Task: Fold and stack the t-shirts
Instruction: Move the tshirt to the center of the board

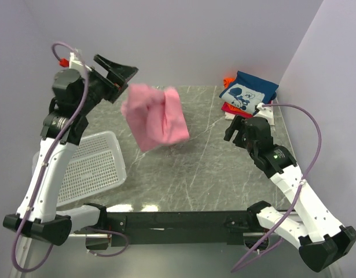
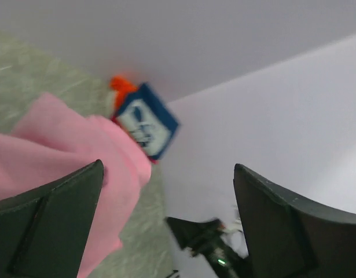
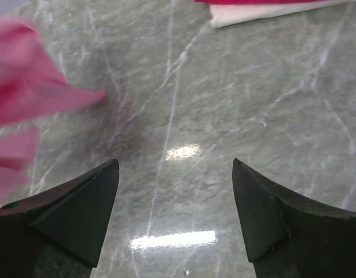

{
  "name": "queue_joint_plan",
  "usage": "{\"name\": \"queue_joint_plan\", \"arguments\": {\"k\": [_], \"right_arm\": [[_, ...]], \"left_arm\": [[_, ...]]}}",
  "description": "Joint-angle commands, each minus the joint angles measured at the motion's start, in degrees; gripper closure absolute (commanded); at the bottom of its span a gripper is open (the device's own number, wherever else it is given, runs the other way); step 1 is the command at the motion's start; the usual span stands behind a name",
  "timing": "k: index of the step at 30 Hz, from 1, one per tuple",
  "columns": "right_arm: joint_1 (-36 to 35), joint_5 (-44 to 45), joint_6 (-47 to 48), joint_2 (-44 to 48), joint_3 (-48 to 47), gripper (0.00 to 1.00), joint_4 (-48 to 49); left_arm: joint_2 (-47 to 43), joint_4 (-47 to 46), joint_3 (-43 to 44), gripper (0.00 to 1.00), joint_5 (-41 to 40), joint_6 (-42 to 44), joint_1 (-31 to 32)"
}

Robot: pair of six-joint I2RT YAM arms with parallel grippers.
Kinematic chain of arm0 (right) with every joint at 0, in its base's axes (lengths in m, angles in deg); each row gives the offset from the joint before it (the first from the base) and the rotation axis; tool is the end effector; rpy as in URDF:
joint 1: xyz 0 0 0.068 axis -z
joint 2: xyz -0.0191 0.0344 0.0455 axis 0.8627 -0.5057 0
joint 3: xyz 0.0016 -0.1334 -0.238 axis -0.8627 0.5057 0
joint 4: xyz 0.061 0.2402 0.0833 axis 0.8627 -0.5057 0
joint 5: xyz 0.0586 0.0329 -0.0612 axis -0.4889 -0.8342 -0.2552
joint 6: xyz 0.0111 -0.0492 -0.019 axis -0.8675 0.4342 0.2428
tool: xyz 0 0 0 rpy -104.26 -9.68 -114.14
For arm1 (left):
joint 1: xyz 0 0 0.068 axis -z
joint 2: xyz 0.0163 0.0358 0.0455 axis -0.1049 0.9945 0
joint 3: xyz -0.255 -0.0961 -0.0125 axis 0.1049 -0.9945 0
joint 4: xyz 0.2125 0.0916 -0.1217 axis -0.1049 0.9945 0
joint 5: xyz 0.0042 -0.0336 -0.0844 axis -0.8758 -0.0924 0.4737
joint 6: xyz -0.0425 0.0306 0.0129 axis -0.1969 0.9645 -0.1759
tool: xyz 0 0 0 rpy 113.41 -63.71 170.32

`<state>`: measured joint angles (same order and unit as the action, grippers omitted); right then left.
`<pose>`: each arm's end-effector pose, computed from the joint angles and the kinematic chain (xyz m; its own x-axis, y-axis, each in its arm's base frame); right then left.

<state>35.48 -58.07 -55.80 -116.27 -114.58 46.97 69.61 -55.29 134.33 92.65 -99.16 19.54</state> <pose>0.1788 0.0685 0.3437 -0.4704 0.3209 -0.8220 0.0989 0.9448 0.3122 0.2209 -0.0621 0.5074 -0.3976 -0.7874 -0.4710 0.2419 0.4052 -0.8816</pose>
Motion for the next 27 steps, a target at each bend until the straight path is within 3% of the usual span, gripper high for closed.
{"name": "queue_joint_plan", "arguments": {"k": [1, 2, 5, 12, 19, 27], "right_arm": [[0.1, 7.0, -1.3, 0.5, -0.6, 0.14, -1.3], [0.0, 6.9, -1.3, 0.7, -0.1, 0.13, -1.0], [0.1, 5.0, -1.3, 0.4, 0.2, 0.13, -0.2], [0.1, -6.9, 2.3, -4.1, 1.3, 0.14, 3.6], [-0.6, -28.7, 7.2, -16.4, 2.0, 0.3, 5.8], [-7.4, -32.6, 7.5, -22.3, 4.6, 0.3, 6.5]], "left_arm": [[3.8, 19.8, 1.7, 0.01, -12.4, 5.7, 0.2], [5.6, 26.6, 1.5, 0.01, -14.0, 7.0, 0.2], [6.7, 30.1, -0.8, 0.01, -17.4, 11.2, 0.2], [3.8, 24.8, -11.7, 0.07, -15.1, 11.9, 2.1], [6.9, 27.1, -15.0, 0.13, -16.6, 12.1, 4.8], [10.7, 25.2, -15.3, 0.12, -18.0, 15.8, 5.2]]}}
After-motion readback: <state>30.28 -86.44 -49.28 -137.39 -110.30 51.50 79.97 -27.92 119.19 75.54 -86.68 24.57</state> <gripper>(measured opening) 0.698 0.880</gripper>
